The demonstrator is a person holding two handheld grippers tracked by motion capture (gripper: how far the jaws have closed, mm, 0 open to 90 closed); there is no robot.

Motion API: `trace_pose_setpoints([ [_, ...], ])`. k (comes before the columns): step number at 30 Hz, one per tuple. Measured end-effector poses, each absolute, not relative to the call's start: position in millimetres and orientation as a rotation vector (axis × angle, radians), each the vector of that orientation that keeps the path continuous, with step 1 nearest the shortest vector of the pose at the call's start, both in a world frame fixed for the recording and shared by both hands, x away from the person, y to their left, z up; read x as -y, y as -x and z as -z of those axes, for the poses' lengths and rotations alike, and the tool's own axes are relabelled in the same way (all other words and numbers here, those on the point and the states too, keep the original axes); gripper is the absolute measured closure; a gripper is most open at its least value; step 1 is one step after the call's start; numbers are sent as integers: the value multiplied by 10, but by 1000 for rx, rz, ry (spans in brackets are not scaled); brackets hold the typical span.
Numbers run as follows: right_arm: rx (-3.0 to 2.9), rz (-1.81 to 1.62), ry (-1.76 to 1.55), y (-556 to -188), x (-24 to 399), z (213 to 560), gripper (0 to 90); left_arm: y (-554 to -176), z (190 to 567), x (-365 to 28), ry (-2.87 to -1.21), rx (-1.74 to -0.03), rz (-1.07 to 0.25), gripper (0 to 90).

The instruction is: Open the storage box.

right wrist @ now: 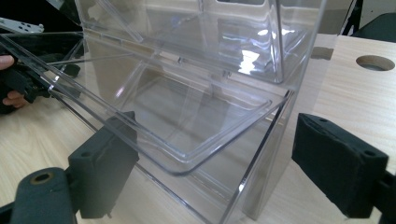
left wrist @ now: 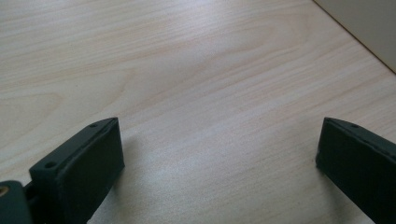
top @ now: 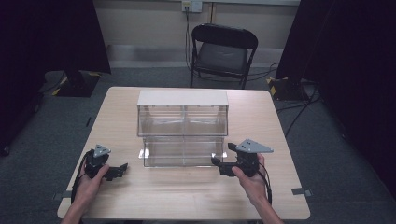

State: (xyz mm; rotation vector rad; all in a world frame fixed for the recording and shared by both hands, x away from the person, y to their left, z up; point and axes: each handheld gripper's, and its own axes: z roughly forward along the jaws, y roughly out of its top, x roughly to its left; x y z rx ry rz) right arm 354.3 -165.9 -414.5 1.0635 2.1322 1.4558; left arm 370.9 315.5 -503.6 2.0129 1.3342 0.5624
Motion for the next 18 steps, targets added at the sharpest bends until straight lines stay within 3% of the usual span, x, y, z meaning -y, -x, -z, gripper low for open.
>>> trace_pose_setpoints([
  [18,-2132,-1478,-1060,-3587,1628,4104,138,-3708,5036,-3155,-2011,-1336,-563,2],
])
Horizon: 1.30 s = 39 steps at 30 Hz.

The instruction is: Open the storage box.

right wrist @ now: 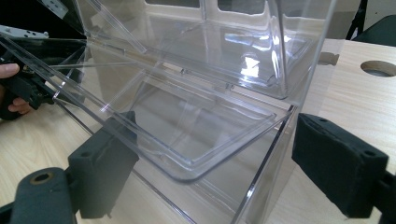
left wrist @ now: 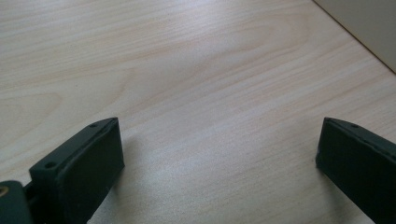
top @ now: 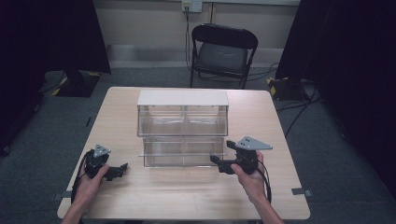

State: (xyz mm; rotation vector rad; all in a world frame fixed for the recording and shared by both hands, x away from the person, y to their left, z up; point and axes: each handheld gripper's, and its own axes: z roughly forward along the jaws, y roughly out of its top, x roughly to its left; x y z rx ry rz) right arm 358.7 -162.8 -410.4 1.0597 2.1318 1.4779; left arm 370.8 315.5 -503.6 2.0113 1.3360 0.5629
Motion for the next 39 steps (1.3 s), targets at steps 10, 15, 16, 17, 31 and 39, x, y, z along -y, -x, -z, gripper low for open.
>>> trace_pose_setpoints([
  [10,-2131,-1478,-1064,-3605,1624,4107,138,-3708,5036,-3154,-2011,-1336,-562,2],
  [15,-2123,-1482,-1067,-3609,1621,4096,138,-3708,5036,-3154,-2011,-1336,-562,2],
  [16,-2124,-1482,-1067,-3611,1621,4094,138,-3708,5035,-3155,-2012,-1336,-562,2],
  [17,-2124,-1482,-1067,-3611,1621,4094,138,-3708,5035,-3155,-2012,-1336,-562,2],
  [31,-2118,-1494,-1066,-3629,1612,4077,138,-3708,5035,-3155,-2012,-1336,-562,2],
  [39,-2120,-1493,-1066,-3641,1603,4079,138,-3708,5036,-3155,-2012,-1336,-562,2],
])
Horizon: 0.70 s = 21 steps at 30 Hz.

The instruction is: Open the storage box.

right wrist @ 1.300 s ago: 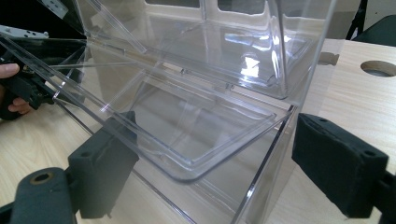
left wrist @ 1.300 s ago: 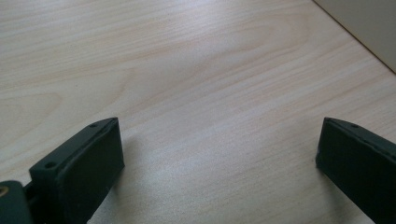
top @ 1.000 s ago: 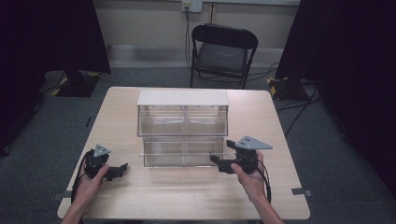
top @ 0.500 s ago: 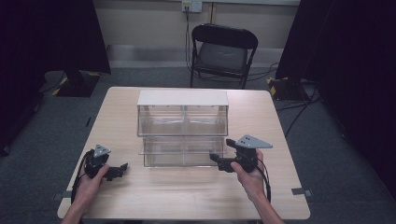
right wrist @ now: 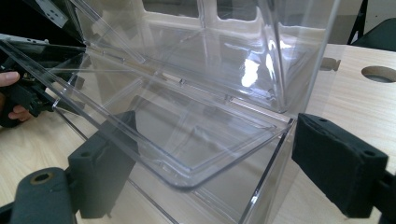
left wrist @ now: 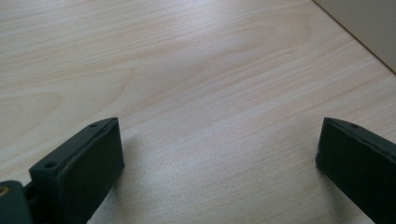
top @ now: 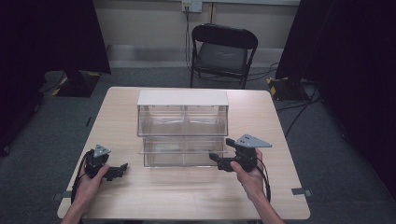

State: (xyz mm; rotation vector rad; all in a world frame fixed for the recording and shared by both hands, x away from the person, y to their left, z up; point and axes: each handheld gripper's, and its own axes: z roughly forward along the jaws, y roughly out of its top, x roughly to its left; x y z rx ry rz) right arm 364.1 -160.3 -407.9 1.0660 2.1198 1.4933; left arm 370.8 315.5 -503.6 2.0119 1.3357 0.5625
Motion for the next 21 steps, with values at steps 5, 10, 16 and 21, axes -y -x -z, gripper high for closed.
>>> trace_pose_setpoints([
  [5,-2116,-1495,-1064,-3654,1599,4074,138,-3708,5036,-3155,-2011,-1336,-562,2],
  [10,-2102,-1506,-1067,-3684,1591,4042,138,-3708,5036,-3154,-2011,-1336,-562,2],
  [16,-2107,-1508,-1062,-3696,1564,4032,138,-3708,5035,-3155,-2012,-1336,-562,2],
  [21,-2099,-1509,-1062,-3710,1558,4023,138,-3708,5036,-3155,-2011,-1336,-562,2],
])
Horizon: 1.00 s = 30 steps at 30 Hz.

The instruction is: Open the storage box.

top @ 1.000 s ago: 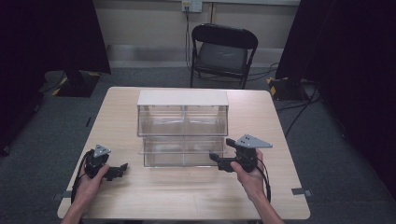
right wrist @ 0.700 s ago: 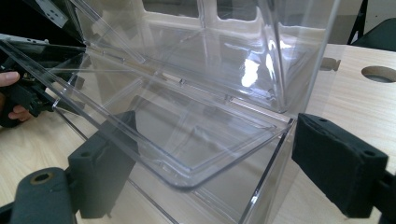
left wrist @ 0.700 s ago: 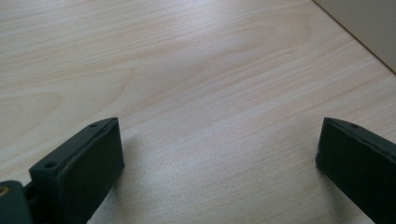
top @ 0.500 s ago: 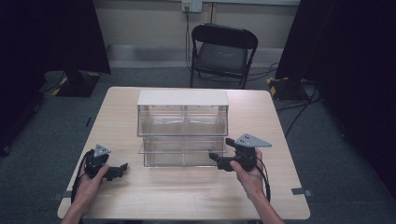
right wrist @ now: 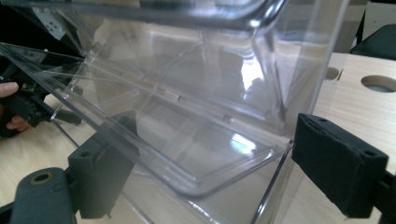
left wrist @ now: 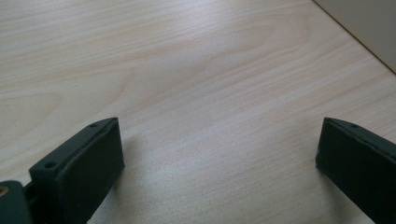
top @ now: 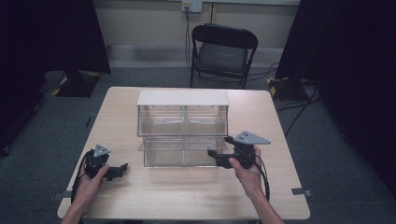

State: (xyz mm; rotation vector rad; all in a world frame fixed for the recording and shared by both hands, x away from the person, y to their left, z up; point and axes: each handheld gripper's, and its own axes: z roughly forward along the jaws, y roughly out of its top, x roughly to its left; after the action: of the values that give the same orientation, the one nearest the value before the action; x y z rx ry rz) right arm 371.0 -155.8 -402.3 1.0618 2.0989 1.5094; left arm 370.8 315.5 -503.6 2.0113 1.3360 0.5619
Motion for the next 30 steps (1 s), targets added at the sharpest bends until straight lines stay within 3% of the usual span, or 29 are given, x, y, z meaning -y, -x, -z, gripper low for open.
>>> trace_pose_setpoints([
  [30,-2064,-1565,-1070,-3793,1542,3937,136,-3708,5035,-3155,-2012,-1336,-561,2],
])
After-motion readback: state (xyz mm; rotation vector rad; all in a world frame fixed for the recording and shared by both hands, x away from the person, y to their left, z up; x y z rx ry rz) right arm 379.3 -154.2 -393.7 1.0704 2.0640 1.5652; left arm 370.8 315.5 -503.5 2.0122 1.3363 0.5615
